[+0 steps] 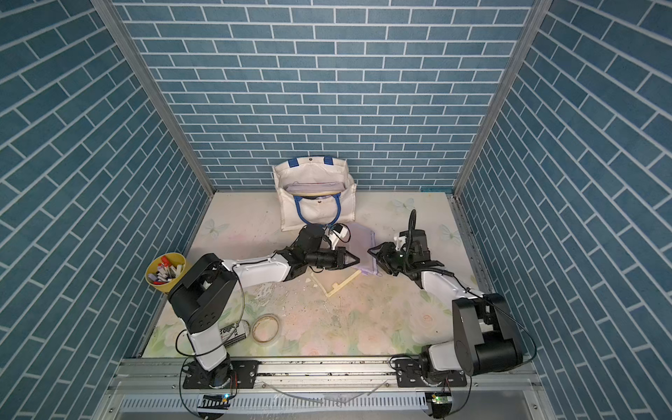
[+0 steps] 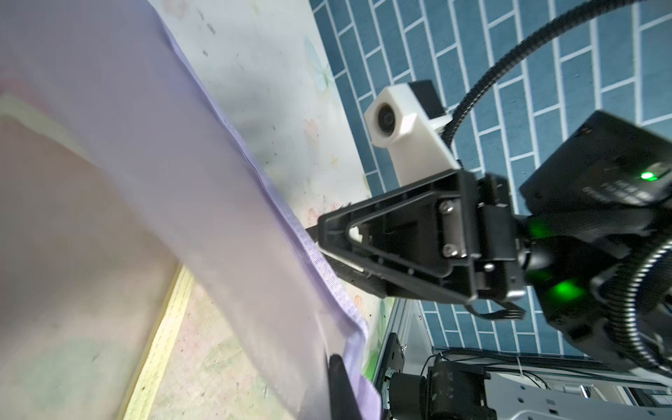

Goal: Put the pencil pouch into the canvas bag
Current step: Pick up the pencil pouch.

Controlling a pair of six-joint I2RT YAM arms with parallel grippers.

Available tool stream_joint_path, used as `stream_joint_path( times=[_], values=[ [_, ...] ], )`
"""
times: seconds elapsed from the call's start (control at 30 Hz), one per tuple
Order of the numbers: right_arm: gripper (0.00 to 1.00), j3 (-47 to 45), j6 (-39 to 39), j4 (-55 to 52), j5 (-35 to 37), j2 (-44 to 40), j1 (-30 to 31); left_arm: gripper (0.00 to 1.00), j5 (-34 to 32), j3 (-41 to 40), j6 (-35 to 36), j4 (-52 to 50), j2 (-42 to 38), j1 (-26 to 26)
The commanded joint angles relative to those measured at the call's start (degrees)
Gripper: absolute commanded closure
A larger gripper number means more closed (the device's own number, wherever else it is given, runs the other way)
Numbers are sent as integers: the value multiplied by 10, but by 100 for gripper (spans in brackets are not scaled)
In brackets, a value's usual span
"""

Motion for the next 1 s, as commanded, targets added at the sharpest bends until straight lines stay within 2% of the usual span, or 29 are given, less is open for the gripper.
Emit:
stream_joint_path(
  times=[0.0,0.13,0.37,0.47,0.63,0.77,0.83,0.9,0.97],
  values=[
    [39,4,15,-4,-8,-22,0,100,22,2,21,10,-30,10],
    [36,22,32,7,-15,-30,-1,100,41,14,61,-26,-56,16],
    [33,31,135,158,-7,-35,0,100,69,28,102,-55,-109,30],
    [34,38,165,210,-19,-15,0,100,80,29,103,-50,-125,35],
    [36,51,175,233,-38,4,1,100,91,42,125,-65,-138,36],
    [39,53,204,289,-54,17,2,100,100,39,112,-39,-136,37],
    [41,61,209,301,-66,26,2,100,106,31,99,-16,-134,37],
    [49,66,213,310,-75,31,2,100,106,25,92,-6,-135,37],
    [68,65,218,323,-75,32,3,100,105,20,92,-8,-136,38]
  ],
)
